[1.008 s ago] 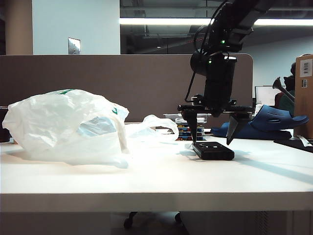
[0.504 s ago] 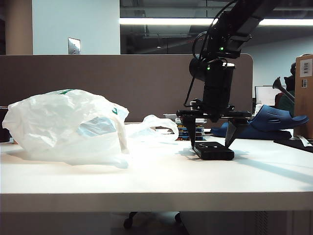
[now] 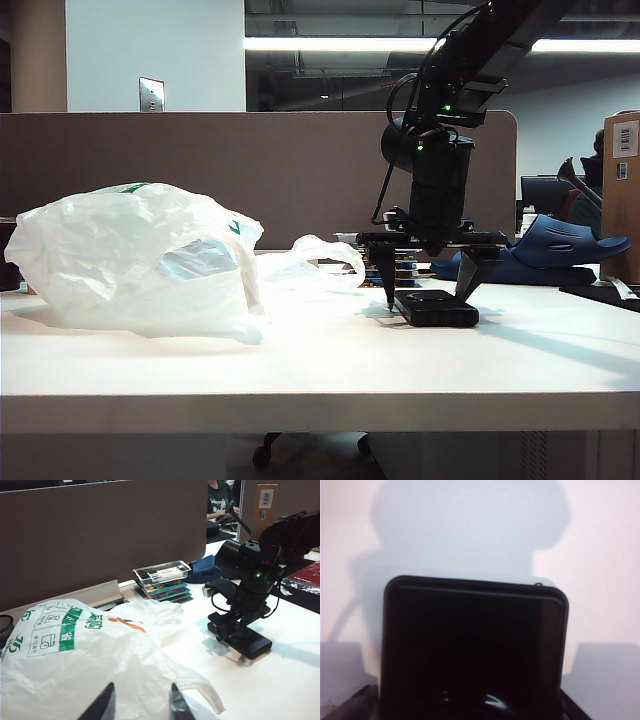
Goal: Put the power bank into the bag.
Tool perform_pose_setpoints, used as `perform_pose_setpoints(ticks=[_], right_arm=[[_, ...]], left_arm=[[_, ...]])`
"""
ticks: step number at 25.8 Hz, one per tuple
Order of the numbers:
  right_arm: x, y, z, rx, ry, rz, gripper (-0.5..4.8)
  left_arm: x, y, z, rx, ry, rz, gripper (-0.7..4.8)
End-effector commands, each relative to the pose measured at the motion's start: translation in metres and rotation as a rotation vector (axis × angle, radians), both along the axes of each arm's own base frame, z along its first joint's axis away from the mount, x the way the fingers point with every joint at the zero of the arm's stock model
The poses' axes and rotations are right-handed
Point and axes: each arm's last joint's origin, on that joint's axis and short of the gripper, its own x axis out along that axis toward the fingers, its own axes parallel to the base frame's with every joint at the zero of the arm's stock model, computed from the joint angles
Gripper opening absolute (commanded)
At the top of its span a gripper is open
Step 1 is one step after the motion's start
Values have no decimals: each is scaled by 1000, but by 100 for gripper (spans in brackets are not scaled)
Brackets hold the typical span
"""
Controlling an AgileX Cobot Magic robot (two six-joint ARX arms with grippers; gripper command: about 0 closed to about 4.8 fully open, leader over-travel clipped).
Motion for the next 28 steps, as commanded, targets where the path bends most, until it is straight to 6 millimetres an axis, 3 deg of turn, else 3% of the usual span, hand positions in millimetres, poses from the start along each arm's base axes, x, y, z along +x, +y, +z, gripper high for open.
perform_pose_setpoints(ticks=[1,15,18,25,28], right_arm=[[-5,-1,-8,-14,71,-2,479],[-7,-2,-9,-12,95,-32,479],[-7,-2,-9,-12,95,-32,445],[-8,0,-9,-10,98,-28,303],[-8,0,-9,-10,97,-28,290]], left_arm=[[-1,0,2,5,-16,-2,134],[-1,0,3,5,-20,-2,134],[-1,0,3,5,-22,-2,134],[-1,0,3,5,-24,-2,134],[-1,0,3,5,-25,-2,134]])
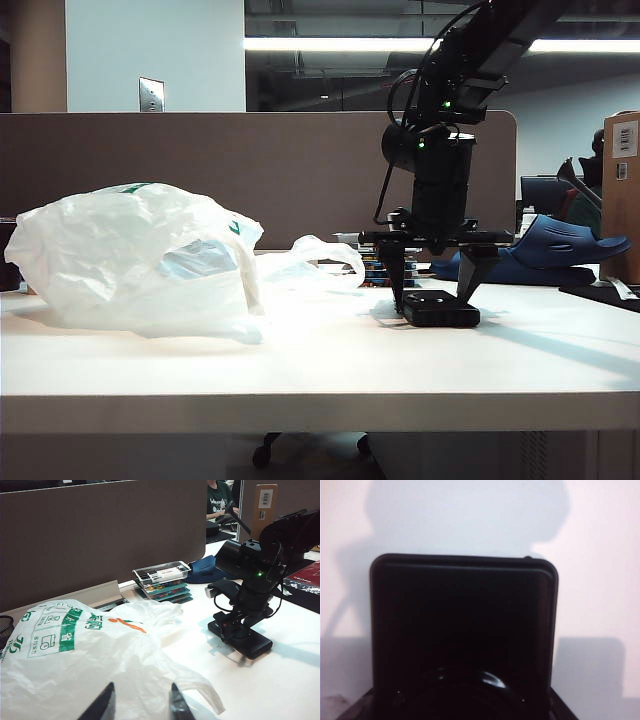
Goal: Put the power bank into the bag.
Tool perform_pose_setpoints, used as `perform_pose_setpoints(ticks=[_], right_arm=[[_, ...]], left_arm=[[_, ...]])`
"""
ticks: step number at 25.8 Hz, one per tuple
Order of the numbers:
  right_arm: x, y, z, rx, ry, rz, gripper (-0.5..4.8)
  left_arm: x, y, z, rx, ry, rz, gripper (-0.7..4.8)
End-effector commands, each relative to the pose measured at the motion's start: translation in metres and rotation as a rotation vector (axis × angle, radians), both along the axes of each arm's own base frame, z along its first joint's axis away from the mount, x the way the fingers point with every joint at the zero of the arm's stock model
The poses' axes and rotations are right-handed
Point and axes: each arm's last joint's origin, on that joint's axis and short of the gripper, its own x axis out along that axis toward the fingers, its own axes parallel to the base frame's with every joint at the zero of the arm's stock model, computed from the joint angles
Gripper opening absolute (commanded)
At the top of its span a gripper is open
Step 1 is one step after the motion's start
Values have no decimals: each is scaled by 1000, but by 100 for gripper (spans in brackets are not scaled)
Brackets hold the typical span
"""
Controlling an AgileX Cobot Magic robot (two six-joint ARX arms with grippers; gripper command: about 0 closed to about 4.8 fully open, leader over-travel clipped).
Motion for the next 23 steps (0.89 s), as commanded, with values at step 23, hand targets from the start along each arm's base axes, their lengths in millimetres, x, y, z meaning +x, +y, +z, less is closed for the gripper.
perform_pose_setpoints(ticks=[23], right_arm=[[1,2,54,29,-64,24,263]], left_arm=[[29,-3,8,33,-76,-53,248]])
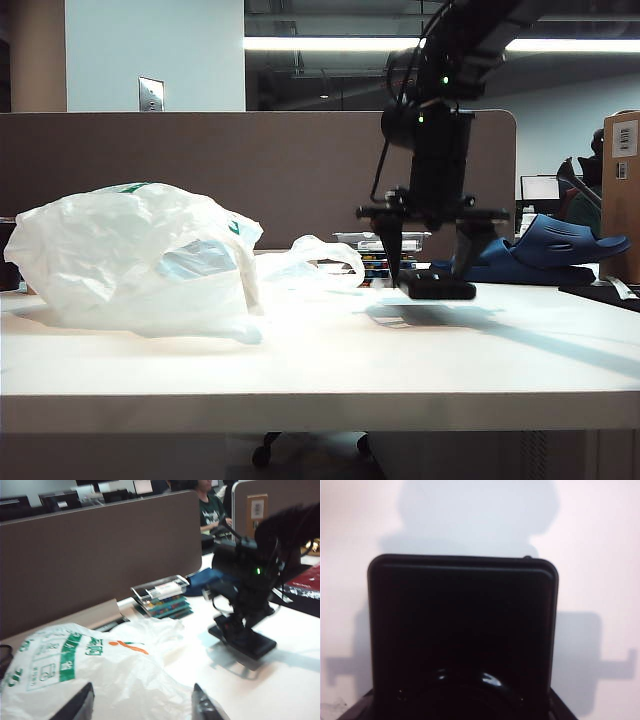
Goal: Put the power bank into the bag.
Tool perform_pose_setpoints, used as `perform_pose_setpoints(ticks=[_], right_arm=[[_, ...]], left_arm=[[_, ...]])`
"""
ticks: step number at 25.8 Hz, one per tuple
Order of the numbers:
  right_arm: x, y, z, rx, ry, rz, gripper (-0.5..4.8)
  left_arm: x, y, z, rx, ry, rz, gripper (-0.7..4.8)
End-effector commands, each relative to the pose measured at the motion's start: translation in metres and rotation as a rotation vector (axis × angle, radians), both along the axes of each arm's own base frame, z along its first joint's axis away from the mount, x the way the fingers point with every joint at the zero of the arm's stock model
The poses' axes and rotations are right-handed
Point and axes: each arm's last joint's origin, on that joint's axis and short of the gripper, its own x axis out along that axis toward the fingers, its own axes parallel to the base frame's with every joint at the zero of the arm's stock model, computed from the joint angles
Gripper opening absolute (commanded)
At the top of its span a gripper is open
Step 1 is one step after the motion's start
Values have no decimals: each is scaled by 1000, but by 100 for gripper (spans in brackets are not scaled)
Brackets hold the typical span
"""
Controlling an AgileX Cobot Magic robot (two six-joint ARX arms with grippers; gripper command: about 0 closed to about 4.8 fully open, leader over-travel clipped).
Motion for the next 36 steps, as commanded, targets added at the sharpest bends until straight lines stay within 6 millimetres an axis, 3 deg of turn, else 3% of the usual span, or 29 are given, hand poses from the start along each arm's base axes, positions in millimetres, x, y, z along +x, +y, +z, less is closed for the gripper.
perform_pose_setpoints(ticks=[1,6,14,21,28,36], right_arm=[[0,1,23,15,-50,12,263],[1,2,32,26,-72,18,263],[1,3,32,46,-65,34,263],[0,3,31,75,-50,49,263],[0,4,32,102,-43,61,263],[0,4,32,106,-44,62,263]], left_arm=[[15,-2,1,3,2,-23,252],[52,-5,-8,70,73,-57,347],[105,-24,5,114,130,-127,413],[149,-65,17,242,161,-179,437],[193,-87,3,311,231,-141,436],[211,-101,-13,447,283,-123,437]])
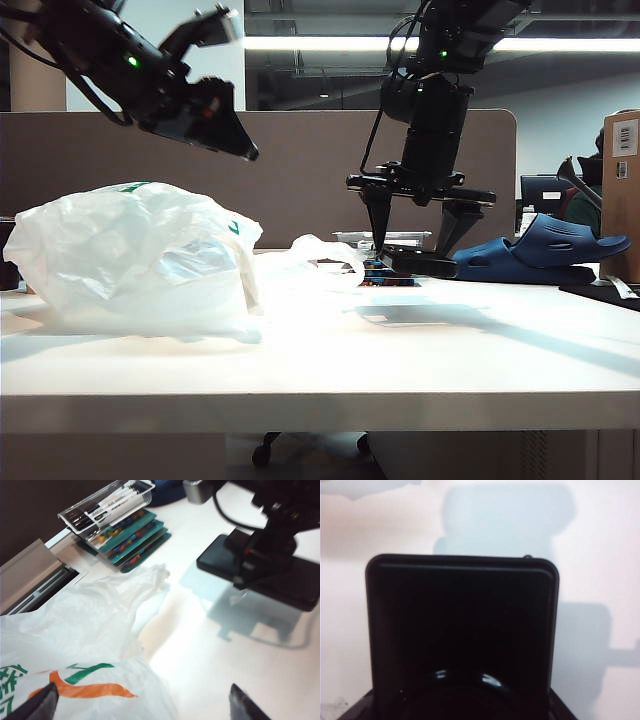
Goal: Put the power bank into the bag.
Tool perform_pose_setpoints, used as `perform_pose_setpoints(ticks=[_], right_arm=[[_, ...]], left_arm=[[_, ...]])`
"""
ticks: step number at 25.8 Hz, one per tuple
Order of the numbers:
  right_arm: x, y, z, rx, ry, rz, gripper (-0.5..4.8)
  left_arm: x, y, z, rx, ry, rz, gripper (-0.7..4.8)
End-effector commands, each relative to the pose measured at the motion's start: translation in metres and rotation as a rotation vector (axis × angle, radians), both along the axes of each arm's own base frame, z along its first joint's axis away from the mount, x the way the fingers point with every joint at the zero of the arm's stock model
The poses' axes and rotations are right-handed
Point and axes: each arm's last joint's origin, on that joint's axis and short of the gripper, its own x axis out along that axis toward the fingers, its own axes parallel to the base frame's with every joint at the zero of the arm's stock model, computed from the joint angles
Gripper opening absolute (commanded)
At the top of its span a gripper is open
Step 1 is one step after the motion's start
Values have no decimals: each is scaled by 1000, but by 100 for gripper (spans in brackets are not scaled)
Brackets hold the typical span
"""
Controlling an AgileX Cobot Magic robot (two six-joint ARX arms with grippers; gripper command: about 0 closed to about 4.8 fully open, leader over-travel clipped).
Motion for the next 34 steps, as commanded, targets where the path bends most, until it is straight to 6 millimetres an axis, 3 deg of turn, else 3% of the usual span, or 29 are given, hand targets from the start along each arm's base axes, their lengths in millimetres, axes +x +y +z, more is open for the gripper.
perform_pose_setpoints(ticks=[1,9,15,28,34], right_arm=[[0,1,8,15,-35,5,263],[0,1,8,14,-33,6,263],[0,1,8,13,-30,6,263],[2,1,9,21,-50,6,263],[2,1,9,20,-50,8,263]], left_arm=[[2,-9,-2,109,-2,9,437],[6,-34,-5,243,-40,-2,436],[22,-40,-18,283,-18,39,436],[33,-49,-46,442,-14,94,435],[37,-47,-44,472,-52,179,424]])
